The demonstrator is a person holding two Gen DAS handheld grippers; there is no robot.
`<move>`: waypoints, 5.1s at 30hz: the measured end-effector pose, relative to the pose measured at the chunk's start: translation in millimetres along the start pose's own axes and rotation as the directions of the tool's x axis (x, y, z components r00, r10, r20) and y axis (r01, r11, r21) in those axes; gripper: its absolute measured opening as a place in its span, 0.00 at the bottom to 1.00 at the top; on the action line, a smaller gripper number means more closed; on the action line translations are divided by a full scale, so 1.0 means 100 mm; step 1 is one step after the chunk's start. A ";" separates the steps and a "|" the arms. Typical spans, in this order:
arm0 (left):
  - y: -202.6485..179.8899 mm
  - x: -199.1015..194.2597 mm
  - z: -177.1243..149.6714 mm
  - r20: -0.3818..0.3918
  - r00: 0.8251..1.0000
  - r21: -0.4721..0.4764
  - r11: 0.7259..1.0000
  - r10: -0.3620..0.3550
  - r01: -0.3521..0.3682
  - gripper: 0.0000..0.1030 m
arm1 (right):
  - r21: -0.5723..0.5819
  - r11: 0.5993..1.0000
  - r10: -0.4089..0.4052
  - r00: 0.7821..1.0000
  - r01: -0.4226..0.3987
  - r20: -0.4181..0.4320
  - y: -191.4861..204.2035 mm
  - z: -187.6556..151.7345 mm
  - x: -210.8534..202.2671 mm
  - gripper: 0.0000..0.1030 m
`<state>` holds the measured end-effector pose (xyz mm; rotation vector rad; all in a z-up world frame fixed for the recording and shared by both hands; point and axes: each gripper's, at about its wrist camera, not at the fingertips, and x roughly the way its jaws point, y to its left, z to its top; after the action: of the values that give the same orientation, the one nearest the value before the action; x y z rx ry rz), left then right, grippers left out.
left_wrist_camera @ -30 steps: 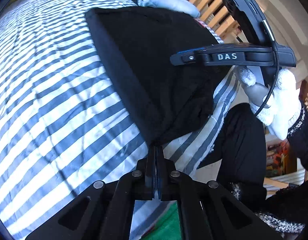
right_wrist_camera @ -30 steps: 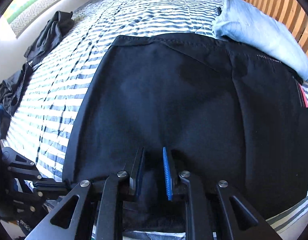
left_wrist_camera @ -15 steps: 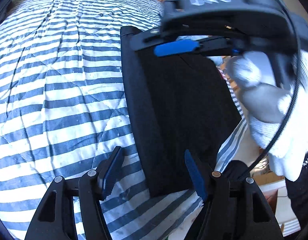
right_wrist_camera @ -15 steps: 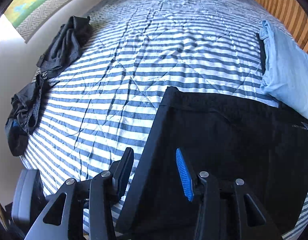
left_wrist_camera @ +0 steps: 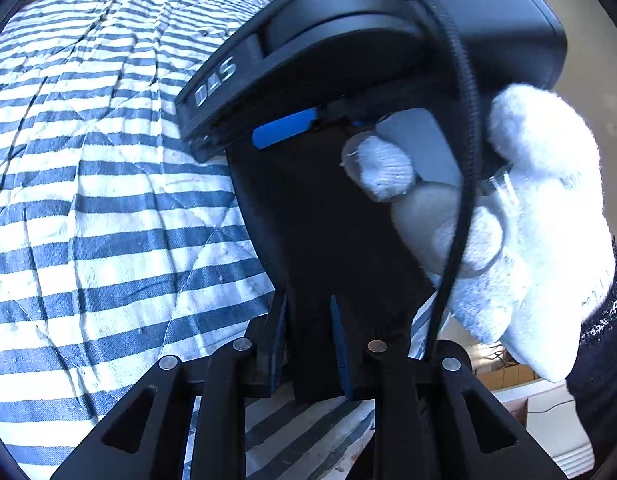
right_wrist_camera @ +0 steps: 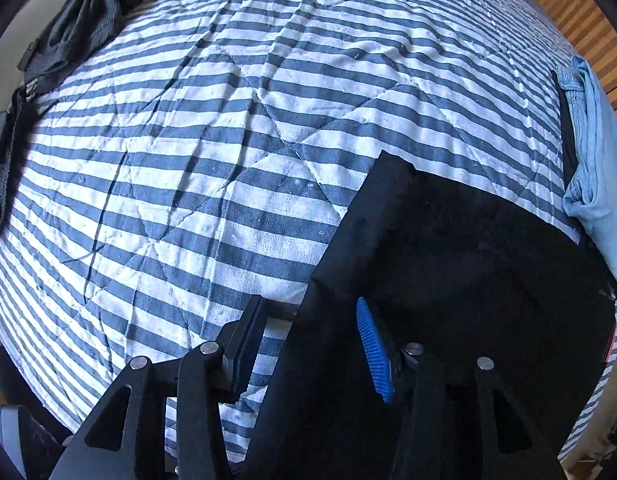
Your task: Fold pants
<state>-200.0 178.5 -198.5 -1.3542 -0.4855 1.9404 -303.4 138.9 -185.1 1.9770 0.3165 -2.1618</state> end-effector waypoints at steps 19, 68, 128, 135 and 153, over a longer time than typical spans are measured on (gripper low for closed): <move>-0.12 0.11 -0.09 -0.043 0.999 -0.043 0.999 0.020 -0.022 0.14 | 0.087 0.994 0.058 0.997 -0.062 0.048 -0.18 -0.24 -0.14 0.05; -1.34 1.05 0.18 -0.102 0.991 0.321 0.946 0.082 -0.045 0.07 | 0.415 0.765 0.315 0.848 -0.493 0.427 -2.55 -1.28 -0.50 0.03; 0.04 0.15 1.09 -0.014 0.965 0.046 0.964 0.262 -0.261 0.69 | 0.217 0.926 0.203 0.893 -0.308 0.401 -2.17 -1.04 -0.45 0.57; 0.09 0.30 0.69 -0.096 0.979 -0.051 0.982 0.178 -0.184 0.69 | 0.239 0.907 0.270 0.915 -0.346 0.301 -2.26 -1.38 -0.26 0.57; -0.03 0.48 0.70 -0.043 0.984 -0.078 0.981 0.175 -0.178 0.21 | 0.157 0.870 0.404 0.858 -0.467 0.318 -1.93 -1.44 -0.04 0.29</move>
<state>-273.3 222.0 -201.0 -1.5268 -0.4446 2.0535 -220.3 364.7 -188.7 1.6038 -0.4117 -2.1881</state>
